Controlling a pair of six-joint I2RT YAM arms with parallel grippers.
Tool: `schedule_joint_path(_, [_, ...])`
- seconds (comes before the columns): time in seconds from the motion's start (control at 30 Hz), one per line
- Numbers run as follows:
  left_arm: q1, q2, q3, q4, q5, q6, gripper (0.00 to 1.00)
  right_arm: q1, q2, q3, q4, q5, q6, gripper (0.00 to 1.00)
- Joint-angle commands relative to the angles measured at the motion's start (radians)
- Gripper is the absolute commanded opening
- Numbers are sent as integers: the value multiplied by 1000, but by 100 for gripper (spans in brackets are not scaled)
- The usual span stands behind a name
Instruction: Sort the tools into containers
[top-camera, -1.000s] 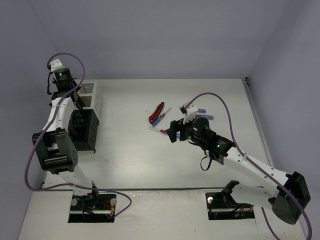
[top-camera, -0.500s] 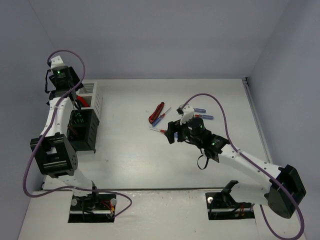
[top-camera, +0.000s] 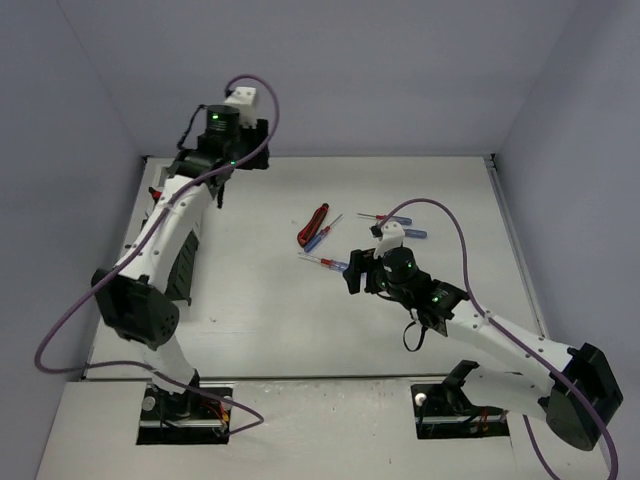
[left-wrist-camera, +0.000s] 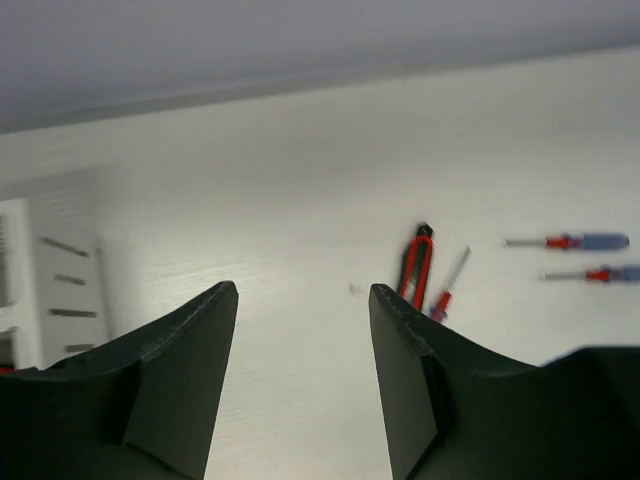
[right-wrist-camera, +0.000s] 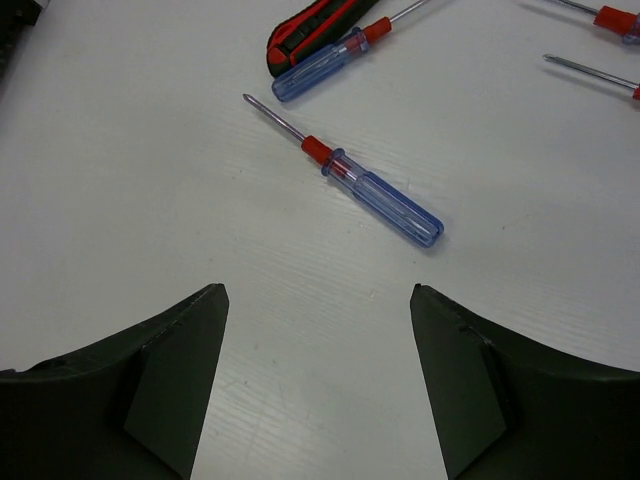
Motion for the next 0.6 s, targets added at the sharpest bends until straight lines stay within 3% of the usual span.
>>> schedule_joint_path(0.0, [-104, 176, 161, -162, 31, 72, 52, 5, -69, -15, 13, 44, 41, 71])
schedule_joint_path(0.2, [-186, 363, 321, -203, 8, 97, 53, 7, -111, -40, -18, 26, 57, 71])
schedule_joint_path(0.57, [-236, 691, 566, -196, -16, 80, 53, 13, -176, -94, -48, -54, 105, 71])
